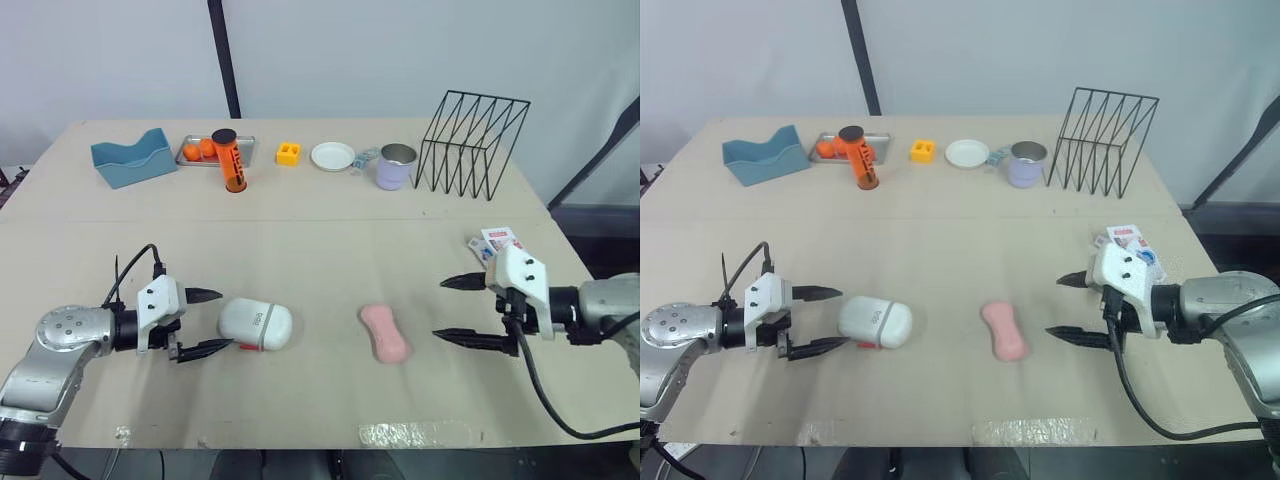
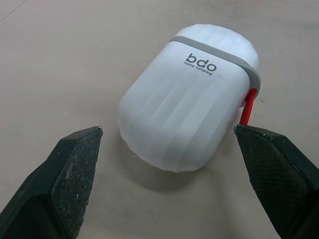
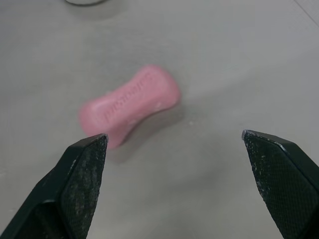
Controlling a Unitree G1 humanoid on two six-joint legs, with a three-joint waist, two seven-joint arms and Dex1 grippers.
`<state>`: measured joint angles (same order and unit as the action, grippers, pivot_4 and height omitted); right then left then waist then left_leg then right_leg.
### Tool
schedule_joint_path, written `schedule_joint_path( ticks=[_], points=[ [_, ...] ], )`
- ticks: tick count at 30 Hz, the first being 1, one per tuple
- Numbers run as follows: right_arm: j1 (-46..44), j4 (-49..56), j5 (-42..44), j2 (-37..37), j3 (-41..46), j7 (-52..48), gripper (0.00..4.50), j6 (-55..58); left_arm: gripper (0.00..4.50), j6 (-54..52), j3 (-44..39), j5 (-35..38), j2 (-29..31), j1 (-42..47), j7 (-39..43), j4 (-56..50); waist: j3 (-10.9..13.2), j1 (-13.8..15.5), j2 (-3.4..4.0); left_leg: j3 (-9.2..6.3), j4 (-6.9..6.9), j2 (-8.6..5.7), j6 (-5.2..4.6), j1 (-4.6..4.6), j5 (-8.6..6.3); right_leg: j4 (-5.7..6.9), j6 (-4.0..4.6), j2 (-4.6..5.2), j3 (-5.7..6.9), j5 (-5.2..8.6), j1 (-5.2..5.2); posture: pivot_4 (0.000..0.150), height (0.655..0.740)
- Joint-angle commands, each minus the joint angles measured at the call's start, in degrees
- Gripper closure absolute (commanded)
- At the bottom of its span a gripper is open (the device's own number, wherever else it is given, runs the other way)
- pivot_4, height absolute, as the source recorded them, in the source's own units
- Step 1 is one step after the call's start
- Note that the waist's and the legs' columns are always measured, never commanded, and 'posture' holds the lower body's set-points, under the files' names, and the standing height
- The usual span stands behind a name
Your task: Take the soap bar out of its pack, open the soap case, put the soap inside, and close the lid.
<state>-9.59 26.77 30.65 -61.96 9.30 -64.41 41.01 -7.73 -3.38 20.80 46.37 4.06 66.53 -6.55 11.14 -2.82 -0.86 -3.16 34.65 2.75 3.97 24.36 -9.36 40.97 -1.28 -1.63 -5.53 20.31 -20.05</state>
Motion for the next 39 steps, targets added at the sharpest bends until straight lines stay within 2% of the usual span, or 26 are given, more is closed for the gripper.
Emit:
schedule_joint_path(
  ticks=[1, 6, 12, 17, 29, 39],
  points=[
    [-4.4, 7.7, 6.8, -0.4, -1.7, 3.6, 0.04, 10.5, 0.00, 1.0, -1.7, -0.1, 1.3, -0.2, 0.2, -1.0, 0.0, 0.1, 0.00, -0.01, -0.01, -0.01, 0.00, 0.02, 0.00, 0.00, 0.00, 0.01, 0.01, 0.00, -0.01, 0.150, 0.7371],
    [-11.6, 9.2, 4.3, 2.0, -10.5, 15.5, 0.04, 26.4, 0.00, 1.2, -1.3, -0.4, 0.6, -0.9, -0.3, -1.5, 0.0, 0.1, -0.06, -0.04, 0.01, -0.01, 0.01, 0.10, 0.00, -0.03, 0.00, 0.03, 0.05, 0.00, -0.08, 0.150, 0.7371],
    [-19.3, 7.8, 8.4, 8.2, -9.7, 21.4, 0.04, 41.9, 0.00, 1.8, -1.1, -1.1, 0.9, -2.3, -0.4, -1.7, 0.0, 0.0, -0.05, -0.01, 0.00, 0.00, 0.01, 0.29, 0.00, 0.01, 0.04, 0.02, 0.01, -0.03, -0.31, 0.150, 0.7371],
    [-22.7, 8.3, 9.3, 12.7, -10.5, 24.4, 0.04, 49.8, 0.00, 2.1, -0.8, -1.6, 0.8, -2.2, -0.6, -1.7, 0.0, 0.1, -0.06, -0.04, 0.00, -0.01, 0.01, 0.31, 0.00, 0.01, 0.05, 0.03, 0.06, -0.03, -0.32, 0.150, 0.7371],
    [-21.7, 6.2, 9.1, 16.3, -14.8, 34.9, 0.04, 51.5, 0.00, 3.0, -1.1, -2.7, 0.7, -3.8, -1.6, -2.0, 0.0, 0.1, -0.07, -0.04, 0.00, -0.01, 0.00, 0.37, 0.00, 0.00, 0.03, 0.02, 0.06, -0.02, -0.39, 0.150, 0.7371],
    [-19.2, 6.2, 14.2, 18.0, -16.5, 41.9, 0.04, 51.5, 0.00, 3.0, -1.2, -2.9, 0.8, -4.5, -2.6, -2.8, 0.0, 0.0, -0.09, -0.04, -0.01, 0.00, 0.00, 0.42, 0.00, 0.01, 0.03, 0.02, 0.06, -0.02, -0.45, 0.150, 0.7371]
  ],
)
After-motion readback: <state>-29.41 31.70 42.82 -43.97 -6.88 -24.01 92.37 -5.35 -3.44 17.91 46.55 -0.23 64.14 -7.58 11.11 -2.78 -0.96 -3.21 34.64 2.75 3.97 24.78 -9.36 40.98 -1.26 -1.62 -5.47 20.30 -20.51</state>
